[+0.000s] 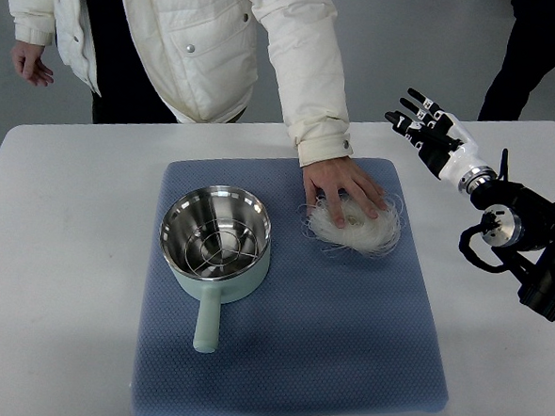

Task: Put vermicelli into pot with right hand
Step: 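Move the right hand toward the white vermicelli bundle beside the pot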

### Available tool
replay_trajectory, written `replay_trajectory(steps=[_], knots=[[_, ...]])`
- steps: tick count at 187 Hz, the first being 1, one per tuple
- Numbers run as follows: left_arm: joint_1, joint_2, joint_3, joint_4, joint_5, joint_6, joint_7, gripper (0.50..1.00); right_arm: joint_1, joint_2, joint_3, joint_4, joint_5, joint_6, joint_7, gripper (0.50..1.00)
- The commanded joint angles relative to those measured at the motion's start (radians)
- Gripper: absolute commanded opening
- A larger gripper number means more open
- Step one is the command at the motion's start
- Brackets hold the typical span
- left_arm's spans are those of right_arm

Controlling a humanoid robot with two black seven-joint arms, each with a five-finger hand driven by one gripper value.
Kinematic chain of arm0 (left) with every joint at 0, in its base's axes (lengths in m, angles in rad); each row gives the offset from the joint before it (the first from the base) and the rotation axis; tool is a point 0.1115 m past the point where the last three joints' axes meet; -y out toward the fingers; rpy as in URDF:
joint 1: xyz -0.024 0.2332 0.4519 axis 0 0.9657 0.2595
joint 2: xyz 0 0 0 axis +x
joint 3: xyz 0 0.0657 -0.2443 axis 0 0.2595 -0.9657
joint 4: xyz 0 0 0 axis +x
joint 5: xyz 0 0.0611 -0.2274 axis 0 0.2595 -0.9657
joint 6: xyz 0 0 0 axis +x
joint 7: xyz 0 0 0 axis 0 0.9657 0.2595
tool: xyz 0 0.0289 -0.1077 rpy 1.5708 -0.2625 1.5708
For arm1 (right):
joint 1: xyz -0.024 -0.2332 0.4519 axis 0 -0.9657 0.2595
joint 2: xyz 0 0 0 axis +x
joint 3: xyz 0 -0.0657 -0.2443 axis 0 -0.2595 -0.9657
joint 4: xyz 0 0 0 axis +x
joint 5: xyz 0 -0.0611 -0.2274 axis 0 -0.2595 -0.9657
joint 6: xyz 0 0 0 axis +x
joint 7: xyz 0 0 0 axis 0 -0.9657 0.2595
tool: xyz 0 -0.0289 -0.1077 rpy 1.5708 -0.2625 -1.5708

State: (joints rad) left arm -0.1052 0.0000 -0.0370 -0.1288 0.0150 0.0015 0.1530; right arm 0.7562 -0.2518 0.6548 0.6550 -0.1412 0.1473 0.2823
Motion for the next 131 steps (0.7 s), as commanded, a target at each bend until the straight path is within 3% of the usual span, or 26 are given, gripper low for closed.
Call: replay_trajectory(steps=[1,85,131], knots=[[0.001,0.0,-0.001,0.0,0.0,0.0,0.0,1.0,0.0,0.0,-0.001,0.0,0.0,0.0,0.0,0.926],[0.001,0.0,-0.003,0.005,-0.001,0.0,-0.001,1.0,0.003,-0.01,-0.011,0.003,-0.009,0.006,-0.002,0.926],[0.002,0.0,-0.003,0.008,-0.001,0.0,-0.001,1.0,0.018,-0.047,-0.04,0.017,-0.167,0.023,0.0,0.924]])
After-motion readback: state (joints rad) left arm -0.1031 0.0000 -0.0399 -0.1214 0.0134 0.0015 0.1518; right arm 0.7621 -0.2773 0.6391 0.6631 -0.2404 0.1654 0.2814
